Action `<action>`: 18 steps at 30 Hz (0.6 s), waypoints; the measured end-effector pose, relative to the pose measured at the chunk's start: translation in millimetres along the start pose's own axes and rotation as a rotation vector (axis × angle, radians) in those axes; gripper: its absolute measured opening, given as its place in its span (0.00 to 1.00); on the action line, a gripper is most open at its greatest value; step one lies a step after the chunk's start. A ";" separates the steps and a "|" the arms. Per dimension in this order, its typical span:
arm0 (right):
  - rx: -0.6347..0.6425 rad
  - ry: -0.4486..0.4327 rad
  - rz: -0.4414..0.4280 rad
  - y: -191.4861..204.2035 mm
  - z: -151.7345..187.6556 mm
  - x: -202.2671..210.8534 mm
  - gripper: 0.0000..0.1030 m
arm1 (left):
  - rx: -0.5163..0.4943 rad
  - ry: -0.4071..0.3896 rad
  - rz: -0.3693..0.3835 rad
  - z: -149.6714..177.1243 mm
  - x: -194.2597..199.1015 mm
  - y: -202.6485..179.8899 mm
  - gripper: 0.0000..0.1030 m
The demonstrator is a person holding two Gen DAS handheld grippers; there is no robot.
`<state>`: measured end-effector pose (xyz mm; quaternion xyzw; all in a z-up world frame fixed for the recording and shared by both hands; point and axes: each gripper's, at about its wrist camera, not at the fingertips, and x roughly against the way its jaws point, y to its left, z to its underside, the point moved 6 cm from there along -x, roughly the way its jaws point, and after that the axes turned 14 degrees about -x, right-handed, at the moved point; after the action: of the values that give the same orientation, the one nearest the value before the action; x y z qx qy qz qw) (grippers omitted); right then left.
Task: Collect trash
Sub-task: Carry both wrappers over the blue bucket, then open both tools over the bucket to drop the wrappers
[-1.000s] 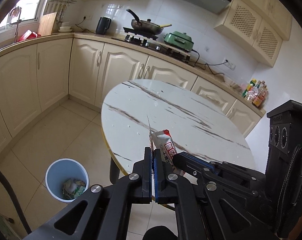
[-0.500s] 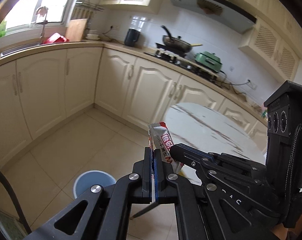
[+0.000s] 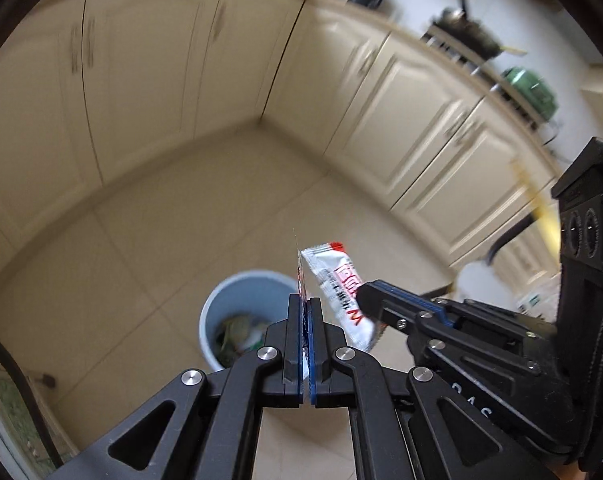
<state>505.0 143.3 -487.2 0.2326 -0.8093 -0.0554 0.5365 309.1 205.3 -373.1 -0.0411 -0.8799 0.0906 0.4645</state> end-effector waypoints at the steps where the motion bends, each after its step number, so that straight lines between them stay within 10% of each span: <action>1: -0.012 0.021 0.005 -7.3 1.4 -15.9 0.04 | 0.002 0.034 -0.007 4.2 -14.3 2.7 0.00; 10: -0.112 0.170 0.075 -65.7 13.7 -124.1 0.06 | 0.012 0.187 0.022 7.2 -115.4 11.8 0.00; 18: -0.157 0.170 0.111 -104.9 19.9 -132.4 0.38 | 0.015 0.212 0.009 -2.8 -158.5 18.9 0.11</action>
<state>562.3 104.9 -642.7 0.1485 -0.7657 -0.0686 0.6221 400.8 199.4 -503.7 -0.0510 -0.8250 0.0946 0.5549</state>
